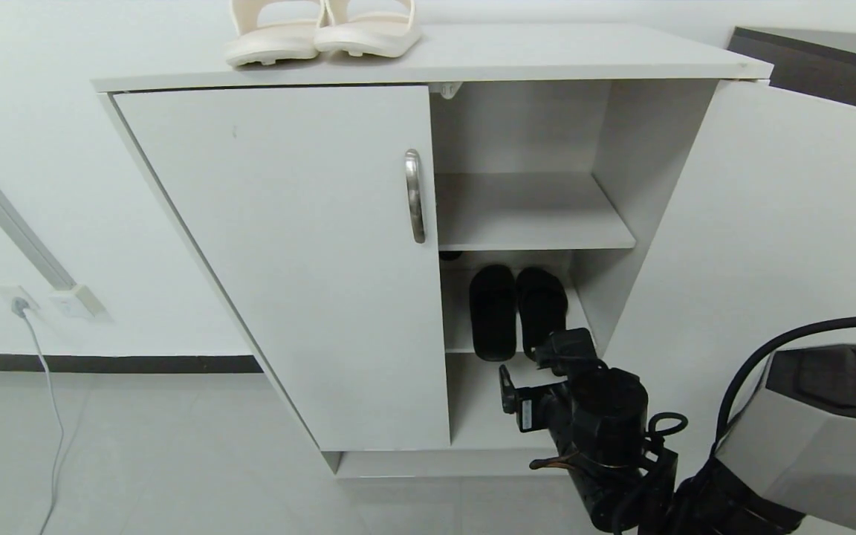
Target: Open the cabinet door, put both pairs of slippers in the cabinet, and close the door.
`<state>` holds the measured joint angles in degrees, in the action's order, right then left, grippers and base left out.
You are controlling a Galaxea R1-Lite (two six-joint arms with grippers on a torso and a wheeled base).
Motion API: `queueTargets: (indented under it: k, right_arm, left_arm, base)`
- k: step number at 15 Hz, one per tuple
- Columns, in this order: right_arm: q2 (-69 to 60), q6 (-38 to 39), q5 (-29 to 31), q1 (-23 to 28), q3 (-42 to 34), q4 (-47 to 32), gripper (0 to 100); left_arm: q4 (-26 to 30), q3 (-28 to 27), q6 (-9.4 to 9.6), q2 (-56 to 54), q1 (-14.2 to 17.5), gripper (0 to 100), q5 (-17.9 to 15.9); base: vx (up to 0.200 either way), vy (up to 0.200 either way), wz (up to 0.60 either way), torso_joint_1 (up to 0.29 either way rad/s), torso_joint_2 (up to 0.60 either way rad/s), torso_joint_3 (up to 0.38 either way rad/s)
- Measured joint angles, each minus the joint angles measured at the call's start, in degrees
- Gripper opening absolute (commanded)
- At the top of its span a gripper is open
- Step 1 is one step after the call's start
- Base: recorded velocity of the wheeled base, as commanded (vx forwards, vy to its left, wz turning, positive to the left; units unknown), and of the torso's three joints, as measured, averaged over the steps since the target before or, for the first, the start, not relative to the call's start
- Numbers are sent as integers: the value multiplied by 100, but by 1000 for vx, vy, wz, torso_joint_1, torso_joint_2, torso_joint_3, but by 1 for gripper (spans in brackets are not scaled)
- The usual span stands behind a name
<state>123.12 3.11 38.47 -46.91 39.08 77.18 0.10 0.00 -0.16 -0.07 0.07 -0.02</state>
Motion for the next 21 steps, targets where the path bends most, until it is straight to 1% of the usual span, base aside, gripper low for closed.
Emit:
queueTargets:
  k: [11, 21]
  right_arm:
    - [5, -40, 22, -17, 39, 52, 100]
    - [9, -32, 12, -16, -2, 129, 100]
  left_arm:
    - [0, 0, 6, 0, -2, 0, -5]
    - [-2, 0, 16, 0, 0, 0, -13]
  base:
    - [0, 0, 0, 1, 0, 5]
    - [0, 0, 0, 4, 2, 168]
